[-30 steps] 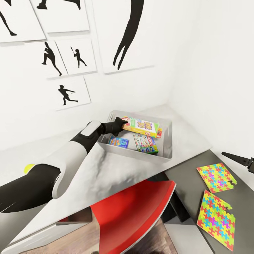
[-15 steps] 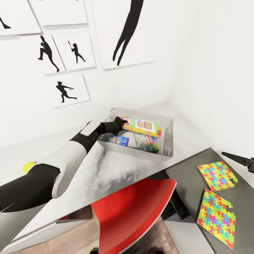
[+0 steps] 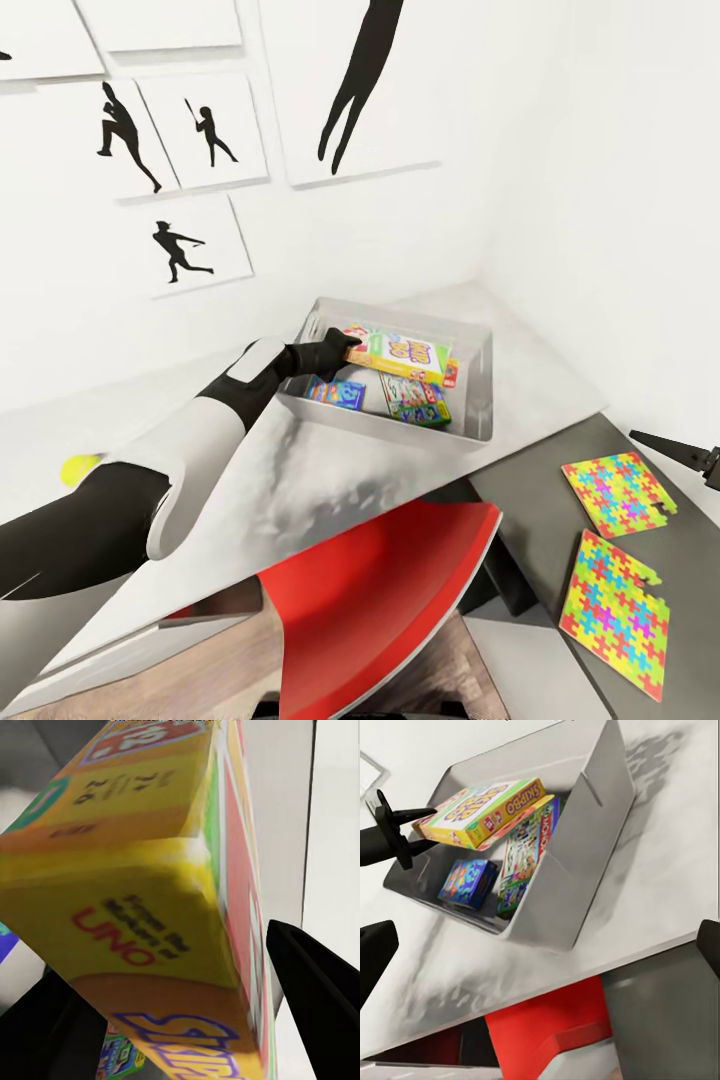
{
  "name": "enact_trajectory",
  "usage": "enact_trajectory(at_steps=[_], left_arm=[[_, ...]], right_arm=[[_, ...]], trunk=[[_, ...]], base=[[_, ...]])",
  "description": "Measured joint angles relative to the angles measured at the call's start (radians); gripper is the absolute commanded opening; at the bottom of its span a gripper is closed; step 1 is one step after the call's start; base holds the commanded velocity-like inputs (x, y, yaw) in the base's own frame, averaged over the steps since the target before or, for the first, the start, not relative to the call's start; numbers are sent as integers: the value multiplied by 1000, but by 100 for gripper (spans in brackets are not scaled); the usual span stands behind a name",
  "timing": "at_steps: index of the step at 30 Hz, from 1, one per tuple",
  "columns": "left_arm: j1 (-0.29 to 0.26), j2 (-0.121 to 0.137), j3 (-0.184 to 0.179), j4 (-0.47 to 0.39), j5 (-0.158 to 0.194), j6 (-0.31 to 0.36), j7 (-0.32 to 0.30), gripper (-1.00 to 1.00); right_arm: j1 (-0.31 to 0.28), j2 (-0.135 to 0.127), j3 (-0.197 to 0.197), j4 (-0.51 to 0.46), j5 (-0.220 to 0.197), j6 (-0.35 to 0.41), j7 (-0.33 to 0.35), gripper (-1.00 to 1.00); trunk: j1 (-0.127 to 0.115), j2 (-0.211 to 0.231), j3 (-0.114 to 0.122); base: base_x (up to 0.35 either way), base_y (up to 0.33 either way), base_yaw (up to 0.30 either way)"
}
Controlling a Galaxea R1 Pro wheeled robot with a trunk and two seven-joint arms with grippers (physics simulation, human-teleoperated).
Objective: Put all the toys in the child's room - the three board games (two on the bed and one on the table), the two jigsaw puzzles on the table, and the tennis ball on the table - inside the toy box on the table in the child's room.
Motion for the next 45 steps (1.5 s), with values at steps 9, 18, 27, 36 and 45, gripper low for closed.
enact_trajectory(at_steps=[9,18,27,36,45], left_arm=[[-38,2,1,0,1,5,3,-100],[-49,3,1,0,0,8,4,-100],[-60,2,1,0,1,9,5,-100],[-67,-1,1,0,1,9,4,-100],[-69,-2,1,1,1,9,3,-100]], right_arm=[[6,1,-29,0,0,0,0,100],[7,2,-36,0,0,0,1,100],[8,2,-38,0,0,0,1,100],[8,2,-38,0,0,0,2,100],[8,2,-38,0,0,0,2,100]], trunk=[[0,0,-4],[0,0,-7],[0,0,-17],[0,0,-31],[0,0,-46]], base=[[0,0,0],[0,0,0],[0,0,0],[0,0,0],[0,0,0]])
